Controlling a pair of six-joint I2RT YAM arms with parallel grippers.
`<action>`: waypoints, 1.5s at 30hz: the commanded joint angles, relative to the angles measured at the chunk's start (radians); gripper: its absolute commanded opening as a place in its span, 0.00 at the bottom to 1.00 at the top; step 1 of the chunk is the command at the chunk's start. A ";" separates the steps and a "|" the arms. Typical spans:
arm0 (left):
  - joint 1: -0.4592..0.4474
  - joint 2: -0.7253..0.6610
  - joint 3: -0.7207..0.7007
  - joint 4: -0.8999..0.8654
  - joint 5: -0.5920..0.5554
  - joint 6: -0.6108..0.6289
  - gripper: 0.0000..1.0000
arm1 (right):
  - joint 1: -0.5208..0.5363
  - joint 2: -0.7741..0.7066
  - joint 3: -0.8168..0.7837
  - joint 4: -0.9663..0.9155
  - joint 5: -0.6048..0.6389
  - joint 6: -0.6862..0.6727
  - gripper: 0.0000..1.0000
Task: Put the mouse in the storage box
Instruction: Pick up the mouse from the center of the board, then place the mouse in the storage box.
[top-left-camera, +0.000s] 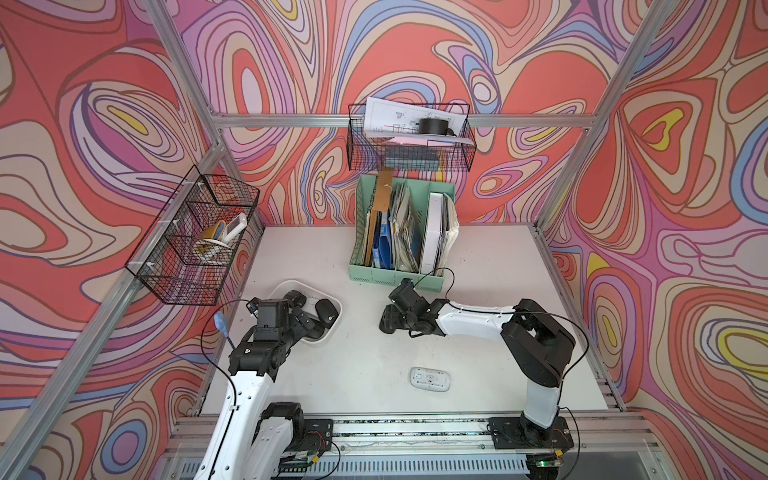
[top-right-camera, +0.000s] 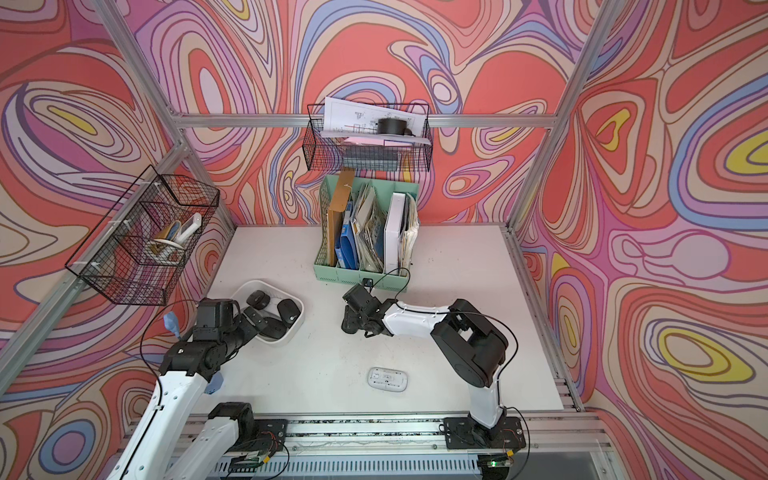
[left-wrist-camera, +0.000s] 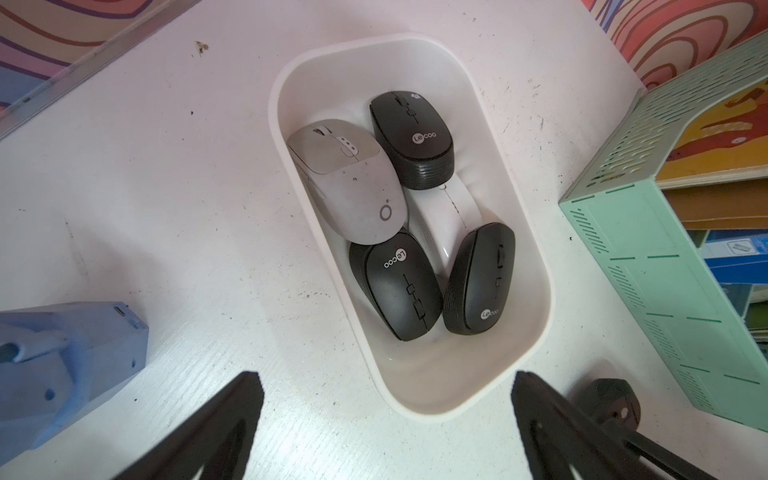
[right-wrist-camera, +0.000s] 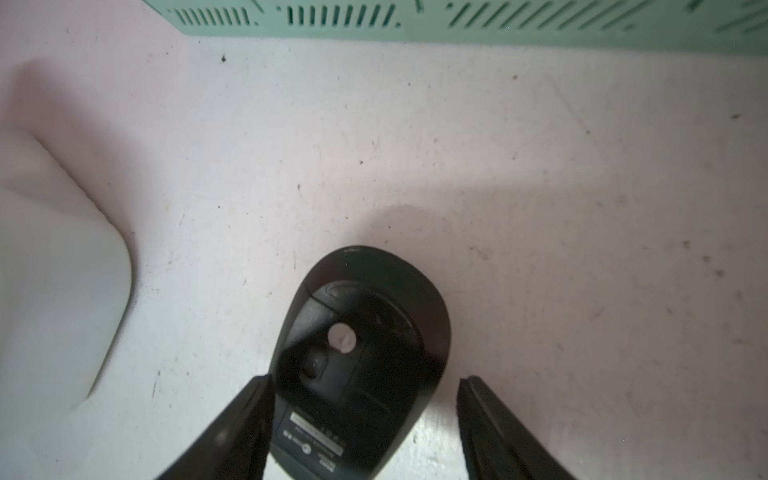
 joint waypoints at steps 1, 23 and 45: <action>0.006 0.002 -0.011 0.008 -0.003 0.013 0.99 | -0.009 0.046 0.010 0.019 -0.018 0.000 0.73; 0.006 -0.008 0.040 -0.026 0.006 0.015 0.99 | 0.035 0.065 0.123 -0.061 0.107 -0.128 0.32; 0.006 -0.245 0.337 -0.228 -0.199 0.101 0.99 | 0.327 0.216 0.499 -0.044 0.426 -0.774 0.20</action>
